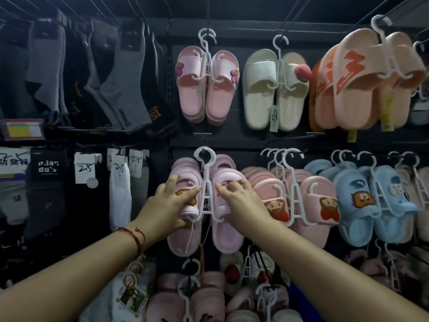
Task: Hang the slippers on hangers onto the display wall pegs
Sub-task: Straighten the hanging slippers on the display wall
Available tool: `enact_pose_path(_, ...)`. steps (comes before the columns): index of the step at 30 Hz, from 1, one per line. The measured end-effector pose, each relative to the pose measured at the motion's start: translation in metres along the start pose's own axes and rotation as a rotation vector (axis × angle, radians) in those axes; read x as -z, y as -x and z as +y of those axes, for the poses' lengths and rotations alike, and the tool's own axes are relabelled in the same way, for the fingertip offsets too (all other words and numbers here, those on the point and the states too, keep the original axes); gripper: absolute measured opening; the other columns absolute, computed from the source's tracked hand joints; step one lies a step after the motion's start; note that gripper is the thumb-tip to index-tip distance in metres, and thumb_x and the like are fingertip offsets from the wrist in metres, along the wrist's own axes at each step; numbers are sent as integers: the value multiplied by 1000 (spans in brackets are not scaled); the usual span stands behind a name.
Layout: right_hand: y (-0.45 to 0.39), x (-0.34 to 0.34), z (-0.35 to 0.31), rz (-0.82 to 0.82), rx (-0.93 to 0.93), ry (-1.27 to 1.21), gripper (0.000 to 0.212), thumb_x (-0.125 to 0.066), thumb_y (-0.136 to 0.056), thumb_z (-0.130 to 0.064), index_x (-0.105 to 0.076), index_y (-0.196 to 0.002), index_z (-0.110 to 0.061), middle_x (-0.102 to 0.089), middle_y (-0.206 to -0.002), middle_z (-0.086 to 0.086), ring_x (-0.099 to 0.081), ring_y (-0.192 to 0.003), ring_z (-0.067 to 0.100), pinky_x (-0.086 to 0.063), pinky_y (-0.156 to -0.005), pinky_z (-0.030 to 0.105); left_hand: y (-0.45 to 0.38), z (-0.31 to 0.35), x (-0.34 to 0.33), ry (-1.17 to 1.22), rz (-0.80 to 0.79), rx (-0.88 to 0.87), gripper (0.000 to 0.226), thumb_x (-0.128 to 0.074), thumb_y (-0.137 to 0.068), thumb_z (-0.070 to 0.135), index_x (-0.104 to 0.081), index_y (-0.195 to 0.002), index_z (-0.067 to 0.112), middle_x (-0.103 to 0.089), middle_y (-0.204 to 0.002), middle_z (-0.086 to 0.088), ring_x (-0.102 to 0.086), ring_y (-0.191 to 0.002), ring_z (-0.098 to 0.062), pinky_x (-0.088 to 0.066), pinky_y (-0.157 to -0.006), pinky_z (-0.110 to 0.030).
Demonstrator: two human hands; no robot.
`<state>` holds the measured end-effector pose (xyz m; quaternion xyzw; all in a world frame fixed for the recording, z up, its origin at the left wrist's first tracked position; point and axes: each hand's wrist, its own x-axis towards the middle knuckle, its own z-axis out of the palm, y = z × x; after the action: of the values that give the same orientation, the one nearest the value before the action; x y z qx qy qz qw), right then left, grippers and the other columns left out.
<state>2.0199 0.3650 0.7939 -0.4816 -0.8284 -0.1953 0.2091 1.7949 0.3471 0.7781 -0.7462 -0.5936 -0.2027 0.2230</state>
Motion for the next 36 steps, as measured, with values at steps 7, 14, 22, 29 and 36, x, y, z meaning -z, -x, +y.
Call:
enact_pose_path(7, -9, -12, 5, -8, -8, -79, 81, -67, -90, -18, -23, -158, -30, -41, -147, 0, -19, -141, 30, -40, -108, 37, -12, -3, -6, -9, -15, 7, 103, -81, -77, 47, -13, -153, 58, 1, -160, -6, -26, -139, -34, -54, -96, -48)
enact_pose_path(14, 7, -7, 3, 87, -21, -189, 81, -72, -86, -20, -30, -155, -32, -30, -155, 0, -14, -146, 23, -34, -112, 37, 6, -9, -7, 219, -65, 5, 102, -76, -81, 53, 2, -145, 69, 28, -160, 10, 5, -153, -25, -43, -111, -49)
enact_pose_path(22, 28, -11, 0, 190, -72, -563, 80, -79, -80, -30, -43, -151, -27, -32, -150, -9, -26, -137, 5, -30, -112, 25, 30, 9, -16, 661, -29, 57, 99, -74, -85, 50, 6, -138, 76, 40, -155, 25, 20, -151, -9, -21, -120, -39)
enact_pose_path(29, 36, -16, -6, 394, -258, -880, 61, -75, -84, -44, -49, -138, -33, -42, -132, -14, -44, -122, 1, -38, -99, 18, 32, 9, -20, 1154, 209, 244, 93, -67, -79, 21, -20, -143, 69, -17, -165, 7, -24, -150, -9, -30, -120, -41)
enact_pose_path(36, 19, -17, -12, 259, -470, -1098, 102, -75, -83, -50, -13, -160, -22, -24, -163, -1, -25, -149, 19, -28, -115, 36, 18, 4, -21, 1390, 259, 531, 73, -62, -94, 46, -25, -156, 32, -45, -145, 0, -56, -116, -17, -49, -96, -36)
